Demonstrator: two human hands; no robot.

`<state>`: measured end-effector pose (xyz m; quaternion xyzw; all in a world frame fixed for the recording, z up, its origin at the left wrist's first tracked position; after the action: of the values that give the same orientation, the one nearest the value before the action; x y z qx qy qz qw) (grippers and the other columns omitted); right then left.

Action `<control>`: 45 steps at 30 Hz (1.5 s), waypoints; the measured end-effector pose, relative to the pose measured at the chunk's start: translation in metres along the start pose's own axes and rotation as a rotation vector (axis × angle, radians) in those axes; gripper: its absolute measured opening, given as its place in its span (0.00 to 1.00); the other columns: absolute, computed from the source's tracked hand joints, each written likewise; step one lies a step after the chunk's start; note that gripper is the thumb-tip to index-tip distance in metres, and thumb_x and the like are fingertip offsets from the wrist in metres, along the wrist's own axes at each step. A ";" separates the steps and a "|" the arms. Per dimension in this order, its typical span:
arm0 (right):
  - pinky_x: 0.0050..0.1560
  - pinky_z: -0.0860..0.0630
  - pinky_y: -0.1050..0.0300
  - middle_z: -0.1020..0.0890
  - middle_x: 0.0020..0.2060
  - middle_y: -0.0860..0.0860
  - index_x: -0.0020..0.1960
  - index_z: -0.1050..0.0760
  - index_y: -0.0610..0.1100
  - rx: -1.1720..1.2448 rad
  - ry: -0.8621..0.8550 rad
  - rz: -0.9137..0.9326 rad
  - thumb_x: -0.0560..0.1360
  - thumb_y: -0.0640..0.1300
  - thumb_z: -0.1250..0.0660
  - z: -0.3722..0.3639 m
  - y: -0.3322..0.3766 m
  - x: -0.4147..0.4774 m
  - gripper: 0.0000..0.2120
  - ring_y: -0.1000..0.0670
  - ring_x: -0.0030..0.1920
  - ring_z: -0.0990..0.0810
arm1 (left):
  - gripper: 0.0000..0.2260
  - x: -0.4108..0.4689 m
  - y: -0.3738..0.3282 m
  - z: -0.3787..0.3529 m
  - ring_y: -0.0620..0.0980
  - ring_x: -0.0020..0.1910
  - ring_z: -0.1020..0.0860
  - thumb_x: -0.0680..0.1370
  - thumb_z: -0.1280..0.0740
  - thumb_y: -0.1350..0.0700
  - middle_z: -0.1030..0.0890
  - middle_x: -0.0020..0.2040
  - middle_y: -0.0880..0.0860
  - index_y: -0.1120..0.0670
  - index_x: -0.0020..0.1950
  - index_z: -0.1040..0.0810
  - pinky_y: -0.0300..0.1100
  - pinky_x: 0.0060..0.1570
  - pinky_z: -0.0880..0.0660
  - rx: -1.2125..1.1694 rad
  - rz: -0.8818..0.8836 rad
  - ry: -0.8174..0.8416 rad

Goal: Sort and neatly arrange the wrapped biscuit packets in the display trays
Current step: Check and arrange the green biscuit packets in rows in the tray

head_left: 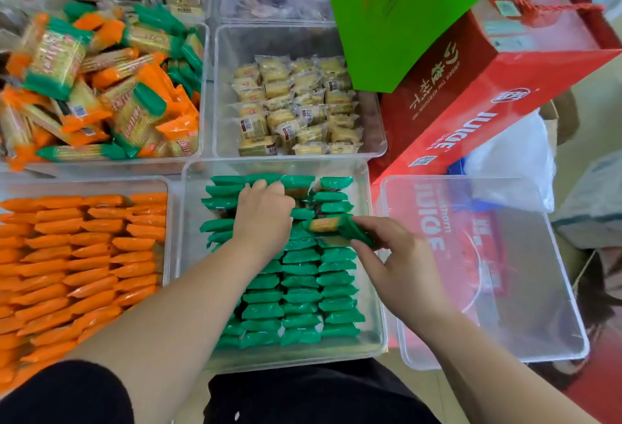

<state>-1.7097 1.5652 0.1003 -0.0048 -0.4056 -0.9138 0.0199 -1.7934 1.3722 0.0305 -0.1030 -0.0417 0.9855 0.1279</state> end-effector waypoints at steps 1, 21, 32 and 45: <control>0.50 0.24 0.68 0.16 0.50 0.56 0.61 0.18 0.45 0.000 -0.003 0.002 0.75 0.36 0.27 0.000 0.000 0.000 0.15 0.59 0.47 0.19 | 0.09 0.002 0.000 -0.001 0.55 0.52 0.28 0.79 0.32 0.48 0.22 0.51 0.49 0.49 0.55 0.16 0.52 0.55 0.29 -0.003 -0.009 -0.011; 0.39 0.22 0.51 0.18 0.34 0.49 0.39 0.20 0.42 -0.492 0.122 0.359 0.61 0.28 0.26 -0.087 0.011 0.062 0.12 0.42 0.39 0.22 | 0.10 -0.112 0.072 0.061 0.46 0.34 0.26 0.78 0.30 0.51 0.21 0.36 0.48 0.56 0.54 0.16 0.38 0.31 0.34 -0.846 0.516 -0.366; 0.71 0.44 0.40 0.32 0.76 0.50 0.73 0.29 0.48 -0.900 0.573 0.262 0.80 0.49 0.42 -0.101 -0.001 0.047 0.22 0.39 0.76 0.43 | 0.19 -0.152 0.063 0.034 0.51 0.43 0.19 0.74 0.27 0.43 0.16 0.43 0.50 0.53 0.60 0.16 0.50 0.41 0.21 -1.002 0.592 -0.142; 0.43 0.24 0.42 0.20 0.36 0.43 0.41 0.22 0.41 0.291 0.419 -0.187 0.81 0.45 0.37 -0.003 0.024 -0.016 0.12 0.46 0.37 0.22 | 0.10 -0.162 -0.002 0.053 0.38 0.33 0.21 0.76 0.27 0.61 0.15 0.36 0.46 0.47 0.52 0.21 0.37 0.38 0.27 -1.438 0.656 -0.199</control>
<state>-1.6926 1.5472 0.1162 0.2245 -0.5183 -0.8250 0.0194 -1.6509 1.3293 0.1131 -0.0788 -0.6464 0.7090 -0.2707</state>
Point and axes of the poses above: each hand's wrist, its own x-axis towards the middle knuckle, its own z-axis out of the back of the hand, y = z × x, the point moved 5 cm from there along x, towards the middle knuckle
